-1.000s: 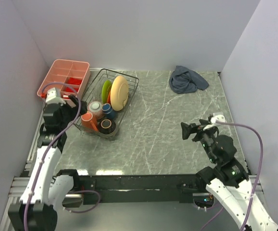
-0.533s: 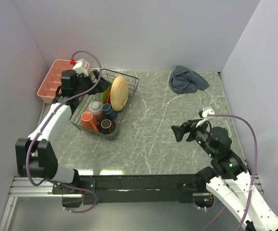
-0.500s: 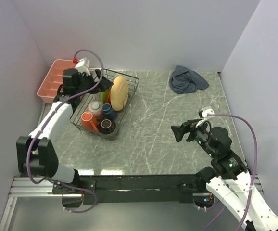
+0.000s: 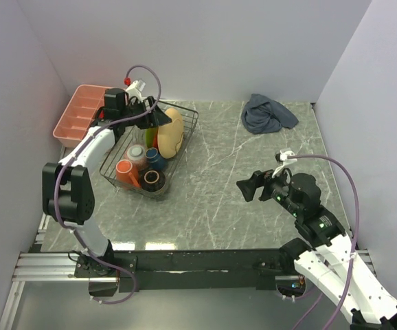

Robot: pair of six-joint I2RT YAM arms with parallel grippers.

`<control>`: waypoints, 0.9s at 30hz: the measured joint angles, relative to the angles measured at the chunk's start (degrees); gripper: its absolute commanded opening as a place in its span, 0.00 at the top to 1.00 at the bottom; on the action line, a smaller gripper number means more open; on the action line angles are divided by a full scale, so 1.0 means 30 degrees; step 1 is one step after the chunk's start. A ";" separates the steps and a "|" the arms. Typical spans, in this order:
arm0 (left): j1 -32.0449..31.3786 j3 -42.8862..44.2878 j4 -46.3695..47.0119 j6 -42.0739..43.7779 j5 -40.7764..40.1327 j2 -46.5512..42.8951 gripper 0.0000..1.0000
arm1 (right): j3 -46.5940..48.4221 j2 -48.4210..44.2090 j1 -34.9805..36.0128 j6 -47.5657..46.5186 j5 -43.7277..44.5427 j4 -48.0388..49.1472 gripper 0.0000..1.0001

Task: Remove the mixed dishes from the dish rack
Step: Pick up the plate from the dish rack.

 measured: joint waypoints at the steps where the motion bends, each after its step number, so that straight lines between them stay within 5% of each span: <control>1: 0.0000 0.0211 -0.0102 0.0051 0.0160 0.0226 0.35 | 0.0000 0.0270 0.0000 0.0073 -0.0080 -0.0029 0.00; 3: 0.0000 0.0627 -0.0430 0.0124 0.0495 0.0612 0.45 | 0.0000 0.0554 0.0000 0.0189 -0.0197 -0.0095 0.00; 14: 0.0000 0.1545 -0.1370 0.0204 0.2506 0.1858 0.59 | 0.0000 0.0772 0.0000 0.1005 -0.0270 0.0015 0.00; 27: 0.0109 0.1785 -0.1260 -0.0481 0.4539 0.2659 0.91 | 0.0000 0.0714 0.0000 0.1588 -0.0255 0.0036 0.00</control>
